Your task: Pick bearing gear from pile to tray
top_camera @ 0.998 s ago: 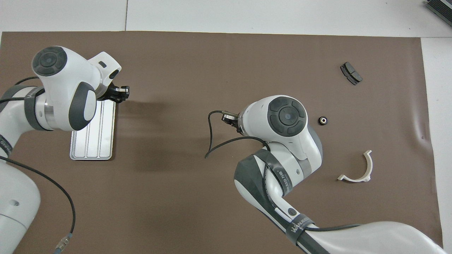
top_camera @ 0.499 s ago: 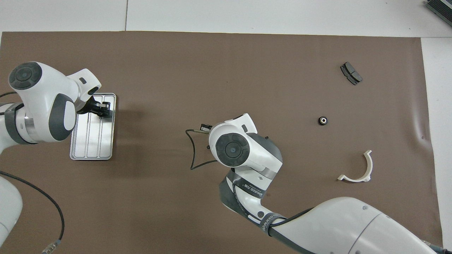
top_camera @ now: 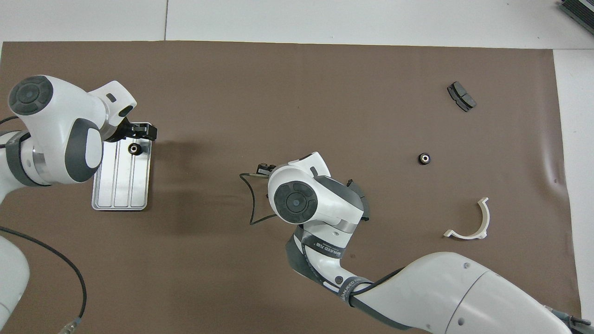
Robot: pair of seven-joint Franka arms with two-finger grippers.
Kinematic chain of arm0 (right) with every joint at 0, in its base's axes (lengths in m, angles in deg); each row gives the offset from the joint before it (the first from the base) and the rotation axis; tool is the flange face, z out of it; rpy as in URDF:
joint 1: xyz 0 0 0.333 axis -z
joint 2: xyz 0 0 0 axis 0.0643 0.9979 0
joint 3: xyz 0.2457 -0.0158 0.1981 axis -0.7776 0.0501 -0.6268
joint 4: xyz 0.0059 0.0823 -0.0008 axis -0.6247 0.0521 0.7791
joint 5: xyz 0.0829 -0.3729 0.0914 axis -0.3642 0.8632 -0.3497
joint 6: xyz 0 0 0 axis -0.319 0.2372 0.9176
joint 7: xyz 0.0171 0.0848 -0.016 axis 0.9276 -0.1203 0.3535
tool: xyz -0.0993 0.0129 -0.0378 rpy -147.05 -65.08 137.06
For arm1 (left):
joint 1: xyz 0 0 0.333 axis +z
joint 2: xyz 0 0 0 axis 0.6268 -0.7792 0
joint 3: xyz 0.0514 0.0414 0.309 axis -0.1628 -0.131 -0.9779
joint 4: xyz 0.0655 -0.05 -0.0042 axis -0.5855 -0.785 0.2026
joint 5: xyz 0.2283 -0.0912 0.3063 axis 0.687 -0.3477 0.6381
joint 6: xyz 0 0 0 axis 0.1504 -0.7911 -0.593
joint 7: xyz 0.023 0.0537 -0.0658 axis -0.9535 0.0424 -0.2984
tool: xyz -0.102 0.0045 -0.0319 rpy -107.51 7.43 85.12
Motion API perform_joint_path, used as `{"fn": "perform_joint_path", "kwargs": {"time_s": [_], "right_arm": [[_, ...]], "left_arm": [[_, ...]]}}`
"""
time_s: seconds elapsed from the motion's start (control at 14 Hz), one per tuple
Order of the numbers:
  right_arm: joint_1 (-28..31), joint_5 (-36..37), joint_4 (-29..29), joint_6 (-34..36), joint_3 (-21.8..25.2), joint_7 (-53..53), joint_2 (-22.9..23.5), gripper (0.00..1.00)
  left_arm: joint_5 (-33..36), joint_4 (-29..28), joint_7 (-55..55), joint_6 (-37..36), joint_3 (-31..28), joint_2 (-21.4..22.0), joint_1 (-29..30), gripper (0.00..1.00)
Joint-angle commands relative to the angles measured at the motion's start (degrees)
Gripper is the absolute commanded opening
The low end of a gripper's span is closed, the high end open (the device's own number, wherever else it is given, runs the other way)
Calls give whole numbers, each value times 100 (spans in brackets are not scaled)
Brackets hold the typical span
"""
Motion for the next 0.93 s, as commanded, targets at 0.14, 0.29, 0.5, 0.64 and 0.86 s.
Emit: {"fn": "perform_joint_path", "kwargs": {"time_s": [0.14, 0.29, 0.5, 0.64, 0.86], "right_arm": [[268, -83, -38, 670, -183, 42, -652, 100], [400, -171, -29, 880, -174, 366, -845, 100], [541, -968, -29, 1170, 193, 1821, -1222, 100], [541, -1864, -29, 1381, 711, 3314, -1504, 100], [541, -2447, -3, 1444, 1353, 4785, -1584, 100]], "left_arm": [[-116, 718, -1926, -458, -74, -195, -1084, 78], [-107, 710, -2455, -405, -83, -195, -1515, 77], [-107, 710, -3001, -379, -83, -230, -2218, 68], [-98, 710, -3326, -178, -92, -397, -2597, 65], [-98, 701, -3547, 131, -83, -573, -2967, 61]]}}
